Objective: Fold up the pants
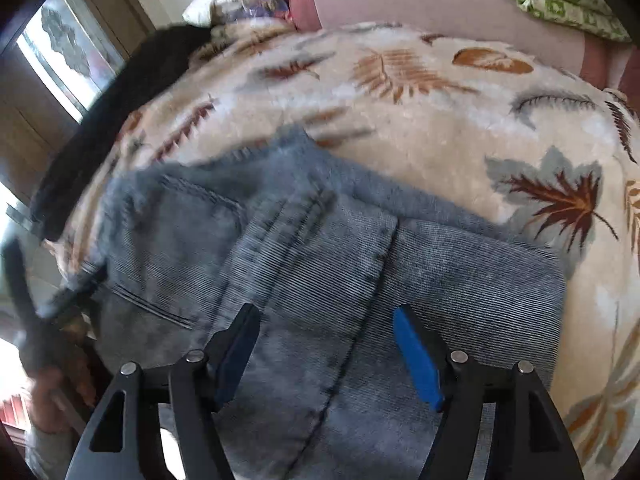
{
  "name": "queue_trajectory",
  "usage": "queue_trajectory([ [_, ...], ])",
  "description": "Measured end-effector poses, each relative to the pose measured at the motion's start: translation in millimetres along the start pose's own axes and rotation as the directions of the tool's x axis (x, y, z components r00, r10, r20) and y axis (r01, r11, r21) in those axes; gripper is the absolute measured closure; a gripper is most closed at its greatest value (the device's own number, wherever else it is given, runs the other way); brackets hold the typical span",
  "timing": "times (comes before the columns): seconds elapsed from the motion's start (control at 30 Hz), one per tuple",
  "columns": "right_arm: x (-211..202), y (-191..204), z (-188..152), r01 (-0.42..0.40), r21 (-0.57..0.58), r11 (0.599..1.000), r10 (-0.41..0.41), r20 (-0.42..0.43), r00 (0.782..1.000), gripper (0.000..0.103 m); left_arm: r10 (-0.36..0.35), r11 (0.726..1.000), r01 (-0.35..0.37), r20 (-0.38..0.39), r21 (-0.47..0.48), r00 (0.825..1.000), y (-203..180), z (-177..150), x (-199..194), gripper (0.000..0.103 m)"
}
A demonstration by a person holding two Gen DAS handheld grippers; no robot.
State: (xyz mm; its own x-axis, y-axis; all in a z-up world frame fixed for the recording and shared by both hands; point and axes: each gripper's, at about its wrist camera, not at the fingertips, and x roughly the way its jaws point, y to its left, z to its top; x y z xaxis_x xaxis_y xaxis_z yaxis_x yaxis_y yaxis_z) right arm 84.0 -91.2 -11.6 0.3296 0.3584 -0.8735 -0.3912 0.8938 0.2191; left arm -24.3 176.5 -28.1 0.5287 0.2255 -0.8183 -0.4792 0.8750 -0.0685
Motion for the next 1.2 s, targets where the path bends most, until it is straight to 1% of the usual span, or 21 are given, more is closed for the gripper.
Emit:
queue_trajectory([
  [0.07,-16.9,4.3,-1.8,-0.028,-0.002,1.000,0.028,0.057,0.998,0.030,-0.002,1.000,0.002,0.002,0.002,1.000,0.5,0.5,0.2,0.001],
  [0.13,-18.5,8.2,-9.3,-0.043,-0.011,0.999,0.044,0.071,0.997,0.021,-0.003,1.000,0.003,0.001,-0.002,1.000,0.3,0.7,0.4,0.001],
  [0.17,-5.5,9.0,-14.8,-0.027,-0.029,0.999,0.027,0.028,0.999,0.016,-0.003,1.000,0.003,0.002,-0.004,1.000,0.4,1.2,0.8,0.001],
  [0.2,10.1,7.2,-19.6,-0.005,-0.039,0.999,0.004,-0.030,1.000,0.016,-0.004,1.000,0.004,0.002,-0.005,1.000,0.5,1.7,0.9,0.001],
  [0.23,21.3,6.7,-25.4,0.009,-0.057,0.998,-0.012,-0.049,0.999,0.015,-0.006,1.000,0.006,0.002,-0.007,1.000,0.5,1.7,0.5,0.001],
  [0.27,16.0,10.0,-28.0,0.018,-0.074,0.997,-0.018,-0.002,1.000,0.014,-0.008,1.000,0.008,0.000,-0.010,1.000,1.3,2.4,-0.4,0.001],
  [0.3,11.3,12.8,-28.6,0.010,-0.067,0.998,-0.010,0.004,1.000,0.014,-0.015,1.000,0.015,-0.005,-0.018,1.000,3.5,4.2,-4.1,0.001],
  [0.37,2.9,9.3,-30.9,-0.044,-0.022,0.999,0.045,0.033,0.998,0.014,-0.042,0.998,0.043,0.010,-0.051,0.999,11.2,7.7,-18.3,0.001],
  [0.43,-7.0,2.7,-39.2,-0.088,0.017,0.996,0.086,0.099,0.991,0.014,-0.098,0.985,0.107,0.069,-0.137,0.993,26.4,7.3,-43.0,0.001],
  [0.47,-10.1,-1.0,-42.8,-0.099,0.025,0.995,0.095,0.124,0.988,0.014,-0.132,0.976,0.143,0.079,-0.167,0.988,32.0,6.2,-50.7,0.001],
  [0.5,-10.5,-4.7,-45.5,-0.104,0.037,0.994,0.098,0.142,0.985,0.014,-0.177,0.961,0.190,0.078,-0.199,0.981,37.2,4.1,-57.0,0.001],
  [0.57,-3.2,-16.1,-48.0,-0.130,0.078,0.988,0.119,0.130,0.984,0.014,-0.264,0.927,0.265,0.041,-0.265,0.964,45.3,-0.1,-60.5,0.001],
  [0.67,-4.2,-19.7,-46.8,-0.168,0.084,0.982,0.154,0.149,0.977,0.014,-0.360,0.875,0.325,-0.032,-0.359,0.932,48.7,-8.1,-54.6,0.001],
  [0.73,-2.0,-21.5,-46.6,-0.182,0.087,0.980,0.167,0.153,0.974,0.014,-0.429,0.836,0.367,-0.070,-0.409,0.900,44.8,-15.5,-47.7,0.001],
  [0.77,-0.3,-21.2,-45.0,-0.186,0.085,0.979,0.172,0.157,0.973,0.014,-0.453,0.823,0.380,-0.083,-0.422,0.888,41.7,-18.0,-43.8,0.001],
  [0.8,2.1,-20.1,-42.6,-0.188,0.077,0.979,0.174,0.159,0.972,0.014,-0.463,0.816,0.383,-0.094,-0.433,0.881,38.8,-21.3,-39.1,0.001],
  [0.87,-2.4,-19.4,-49.2,-0.187,0.068,0.980,0.174,0.161,0.972,0.014,-0.448,0.815,0.360,-0.098,-0.455,0.889,37.6,-25.7,-32.2,0.001],
  [1.0,-6.0,-23.3,-53.6,-0.204,0.071,0.976,0.190,0.170,0.967,0.014,-0.438,0.787,0.324,-0.106,-0.525,0.893,42.6,-32.0,-17.6,0.002],
  [1.03,-6.7,-24.6,-54.6,-0.207,0.074,0.976,0.192,0.172,0.966,0.014,-0.435,0.787,0.322,-0.102,-0.527,0.895,42.4,-31.2,-16.3,0.002],
  [1.1,-6.4,-25.3,-54.4,-0.209,0.076,0.975,0.193,0.174,0.966,0.013,-0.411,0.796,0.306,-0.096,-0.523,0.906,39.0,-25.8,-13.7,0.002],
  [1.2,-6.4,-22.7,-55.4,-0.202,0.063,0.977,0.188,0.178,0.966,0.011,-0.395,0.808,0.317,-0.058,-0.497,0.917,30.1,-12.3,-13.6,0.002],
])
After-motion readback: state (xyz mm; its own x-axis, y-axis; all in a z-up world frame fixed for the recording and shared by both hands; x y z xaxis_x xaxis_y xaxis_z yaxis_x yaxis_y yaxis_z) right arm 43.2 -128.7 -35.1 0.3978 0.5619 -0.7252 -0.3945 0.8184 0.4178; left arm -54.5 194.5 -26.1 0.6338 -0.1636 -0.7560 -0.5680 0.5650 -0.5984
